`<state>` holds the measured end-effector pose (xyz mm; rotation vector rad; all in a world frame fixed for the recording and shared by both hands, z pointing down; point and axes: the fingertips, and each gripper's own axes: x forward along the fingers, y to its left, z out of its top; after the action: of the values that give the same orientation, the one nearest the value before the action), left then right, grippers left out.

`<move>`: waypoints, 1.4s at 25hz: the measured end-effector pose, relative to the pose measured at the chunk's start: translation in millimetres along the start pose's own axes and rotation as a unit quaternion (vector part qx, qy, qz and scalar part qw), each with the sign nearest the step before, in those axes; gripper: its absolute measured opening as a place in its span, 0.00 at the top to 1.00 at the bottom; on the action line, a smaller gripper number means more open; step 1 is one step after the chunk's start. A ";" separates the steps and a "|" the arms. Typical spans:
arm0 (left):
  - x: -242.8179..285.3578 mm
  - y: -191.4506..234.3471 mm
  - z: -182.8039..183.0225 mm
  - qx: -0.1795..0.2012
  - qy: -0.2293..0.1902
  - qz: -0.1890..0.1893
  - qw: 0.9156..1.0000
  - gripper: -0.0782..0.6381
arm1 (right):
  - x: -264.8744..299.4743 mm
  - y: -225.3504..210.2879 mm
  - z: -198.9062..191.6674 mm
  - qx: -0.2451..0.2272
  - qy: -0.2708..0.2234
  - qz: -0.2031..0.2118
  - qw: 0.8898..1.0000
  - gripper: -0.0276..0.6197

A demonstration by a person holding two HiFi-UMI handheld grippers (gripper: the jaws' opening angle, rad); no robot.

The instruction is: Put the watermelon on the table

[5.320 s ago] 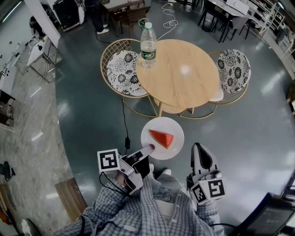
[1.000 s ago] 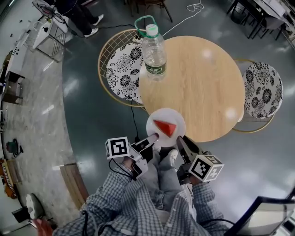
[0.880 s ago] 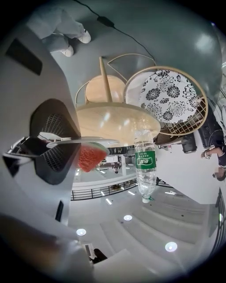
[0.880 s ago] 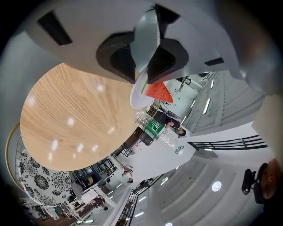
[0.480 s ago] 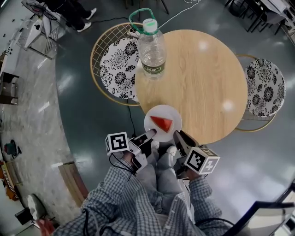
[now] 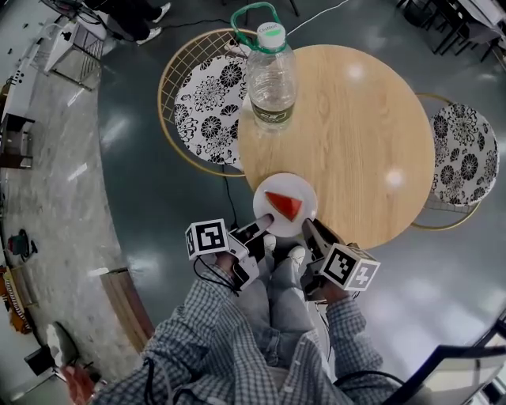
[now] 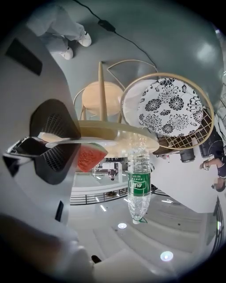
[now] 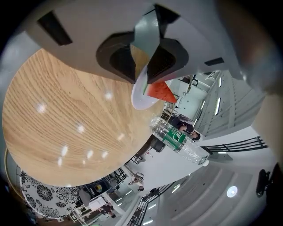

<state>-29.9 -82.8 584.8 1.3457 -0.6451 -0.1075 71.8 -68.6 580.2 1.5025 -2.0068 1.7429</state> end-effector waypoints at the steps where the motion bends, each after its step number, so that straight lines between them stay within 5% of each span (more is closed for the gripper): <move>1: 0.8 0.1 1.4 0.002 0.000 0.002 1.000 0.84 | 1.6 -0.6 0.9 0.000 0.003 -0.002 1.000 0.82; 13: 9.5 2.1 13.8 0.005 -0.007 0.011 1.000 0.85 | 3.5 -3.8 13.6 -0.026 -0.003 -0.013 1.000 0.79; 15: 9.7 3.4 14.1 0.005 -0.007 0.013 1.000 0.85 | -2.6 -4.8 12.7 -0.072 0.000 -0.020 0.997 0.79; 17: 10.2 4.0 15.2 0.007 -0.007 0.015 1.000 0.85 | -7.1 -0.1 5.8 -0.181 0.018 -0.033 0.983 0.79; 22: 12.1 4.5 15.6 0.007 -0.007 0.017 1.000 0.85 | -10.6 47.8 -27.5 -0.425 0.076 -0.022 0.902 0.80; 26: 12.9 4.9 16.6 0.008 -0.006 0.018 1.000 0.85 | 3.2 59.7 -51.0 -0.595 0.098 -0.046 0.796 0.80; 30: 12.5 5.2 16.8 0.011 -0.005 0.017 1.000 0.85 | 20.6 60.7 -56.8 -0.703 0.108 -0.077 0.698 0.80; 32: 12.4 4.9 16.7 0.011 -0.005 0.017 1.000 0.85 | 26.5 59.4 -59.6 -0.734 0.118 -0.083 0.664 0.80; 35: 12.7 3.9 17.6 0.012 -0.004 0.016 1.000 0.85 | 29.4 58.7 -61.9 -0.754 0.127 -0.088 0.639 0.89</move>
<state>-29.2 -102.6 594.5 1.3579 -0.6767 -0.0790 -15.2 -44.9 578.4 0.6353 -1.9097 -0.1720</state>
